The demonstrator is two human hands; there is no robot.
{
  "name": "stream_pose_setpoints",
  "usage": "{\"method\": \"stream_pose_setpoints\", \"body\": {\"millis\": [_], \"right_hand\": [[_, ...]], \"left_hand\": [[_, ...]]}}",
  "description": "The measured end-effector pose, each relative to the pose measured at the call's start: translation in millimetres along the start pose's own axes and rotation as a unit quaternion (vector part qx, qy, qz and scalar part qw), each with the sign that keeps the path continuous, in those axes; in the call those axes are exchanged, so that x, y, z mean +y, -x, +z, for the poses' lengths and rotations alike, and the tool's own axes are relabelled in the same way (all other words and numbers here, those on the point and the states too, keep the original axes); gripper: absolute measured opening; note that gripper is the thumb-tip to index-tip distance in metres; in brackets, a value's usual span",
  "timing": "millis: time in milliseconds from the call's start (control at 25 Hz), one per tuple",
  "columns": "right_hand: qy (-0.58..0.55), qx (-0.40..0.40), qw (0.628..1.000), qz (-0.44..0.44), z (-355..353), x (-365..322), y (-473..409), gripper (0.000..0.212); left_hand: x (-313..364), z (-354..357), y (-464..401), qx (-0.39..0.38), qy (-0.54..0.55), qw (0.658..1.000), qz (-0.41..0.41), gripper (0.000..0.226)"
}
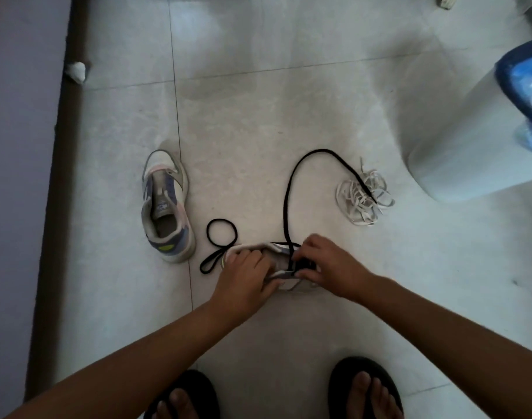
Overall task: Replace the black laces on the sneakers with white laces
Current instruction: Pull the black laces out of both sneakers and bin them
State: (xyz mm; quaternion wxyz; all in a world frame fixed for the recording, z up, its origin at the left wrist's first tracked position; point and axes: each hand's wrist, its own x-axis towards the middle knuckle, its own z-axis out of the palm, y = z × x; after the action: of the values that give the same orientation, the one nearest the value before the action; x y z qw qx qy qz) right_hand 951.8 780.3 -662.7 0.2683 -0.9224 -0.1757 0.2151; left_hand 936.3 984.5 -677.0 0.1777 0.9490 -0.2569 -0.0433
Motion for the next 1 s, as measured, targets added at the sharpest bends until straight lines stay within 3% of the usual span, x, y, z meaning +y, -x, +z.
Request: {"method": "stream_pose_setpoints", "body": {"millis": [80, 280, 360, 400, 520, 640, 720, 840, 920, 1000], "right_hand": [[0.071, -0.033, 0.997, 0.003, 12.2, 1.1, 6.0, 0.029], [0.176, 0.013, 0.981, -0.081, 16.9, 1.5, -3.1, 0.014], [0.174, 0.005, 0.982, -0.069, 19.9, 9.4, -5.0, 0.026], [0.142, 0.011, 0.988, -0.061, 20.4, 12.8, -5.9, 0.027], [-0.102, 0.061, 0.992, 0.038, 15.2, 6.9, -11.8, 0.007], [-0.265, 0.053, 0.95, 0.159, 7.3, 7.2, -20.2, 0.027], [-0.287, 0.058, 0.932, 0.213, 1.3, 4.5, -23.4, 0.038], [-0.027, 0.071, 0.992, 0.1, 4.1, -7.4, -22.5, 0.022], [0.21, 0.101, 0.972, -0.024, 13.0, -18.0, -20.4, 0.03], [0.329, 0.078, 0.939, -0.057, 17.6, -28.7, -20.2, 0.034]], "left_hand": [[4.2, 5.4, 1.6, -0.001, 0.006, 1.0, -0.019, 0.025], [8.0, 8.8, -7.2, 0.001, 0.055, 0.996, -0.065, 0.015], [2.9, 6.4, -16.7, 0.014, 0.059, 0.996, -0.066, 0.013], [-0.5, 5.9, -21.9, 0.022, 0.053, 0.996, -0.066, 0.013], [-11.1, 5.6, -34.9, 0.027, 0.04, 0.996, -0.076, 0.015], [-15.6, 9.9, -38.4, 0.005, 0.033, 0.995, -0.094, 0.02], [-16.7, 13.5, -38.5, -0.002, 0.026, 0.995, -0.093, 0.022], [-17.2, 13.2, -39.1, 0.004, 0.035, 0.996, -0.084, 0.018], [-16.2, 12.8, -38.9, 0.011, 0.041, 0.995, -0.087, 0.016], [-15.7, 13.5, -38.1, 0.009, 0.041, 0.995, -0.09, 0.016]]}}
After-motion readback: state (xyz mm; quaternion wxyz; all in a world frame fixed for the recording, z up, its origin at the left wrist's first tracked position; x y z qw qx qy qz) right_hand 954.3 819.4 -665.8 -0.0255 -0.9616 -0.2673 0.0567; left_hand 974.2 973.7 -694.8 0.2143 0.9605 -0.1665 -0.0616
